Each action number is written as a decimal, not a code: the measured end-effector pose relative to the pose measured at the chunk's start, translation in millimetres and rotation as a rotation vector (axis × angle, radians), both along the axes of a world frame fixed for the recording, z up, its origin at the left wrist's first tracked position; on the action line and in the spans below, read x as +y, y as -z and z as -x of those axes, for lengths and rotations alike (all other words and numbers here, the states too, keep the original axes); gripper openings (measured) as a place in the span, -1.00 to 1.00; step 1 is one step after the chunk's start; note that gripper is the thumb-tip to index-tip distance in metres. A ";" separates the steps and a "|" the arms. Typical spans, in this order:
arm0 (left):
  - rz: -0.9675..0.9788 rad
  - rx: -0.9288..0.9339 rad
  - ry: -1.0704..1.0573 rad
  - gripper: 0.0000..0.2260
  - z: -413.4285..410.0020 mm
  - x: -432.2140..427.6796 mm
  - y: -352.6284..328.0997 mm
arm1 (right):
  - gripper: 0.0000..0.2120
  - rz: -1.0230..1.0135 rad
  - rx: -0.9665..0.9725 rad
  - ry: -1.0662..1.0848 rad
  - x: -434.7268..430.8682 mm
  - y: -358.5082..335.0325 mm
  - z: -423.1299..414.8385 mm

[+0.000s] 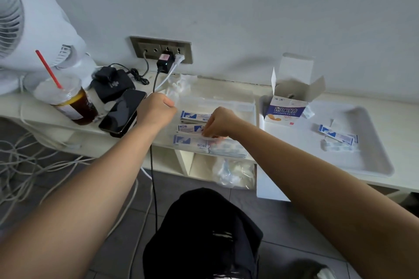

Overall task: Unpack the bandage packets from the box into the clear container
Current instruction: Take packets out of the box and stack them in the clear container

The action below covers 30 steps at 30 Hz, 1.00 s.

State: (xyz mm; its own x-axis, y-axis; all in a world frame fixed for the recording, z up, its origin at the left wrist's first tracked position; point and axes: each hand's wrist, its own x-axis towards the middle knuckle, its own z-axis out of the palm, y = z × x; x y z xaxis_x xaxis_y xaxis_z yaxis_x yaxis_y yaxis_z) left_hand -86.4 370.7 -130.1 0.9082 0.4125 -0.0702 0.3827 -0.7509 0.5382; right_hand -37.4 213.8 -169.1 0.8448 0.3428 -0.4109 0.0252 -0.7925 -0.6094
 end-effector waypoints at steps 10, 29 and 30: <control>-0.073 -0.012 0.038 -0.86 1.2 0.0 2.2 | -0.89 0.051 -0.249 -0.032 0.0 1.9 3.0; -0.379 0.305 0.446 -0.83 -24.0 -38.4 24.8 | -0.78 -0.063 0.064 0.115 -12.3 -2.4 -3.5; -0.369 0.306 0.442 -0.84 -25.3 -38.6 25.4 | -0.81 -0.078 0.067 0.106 -14.8 -5.3 -2.7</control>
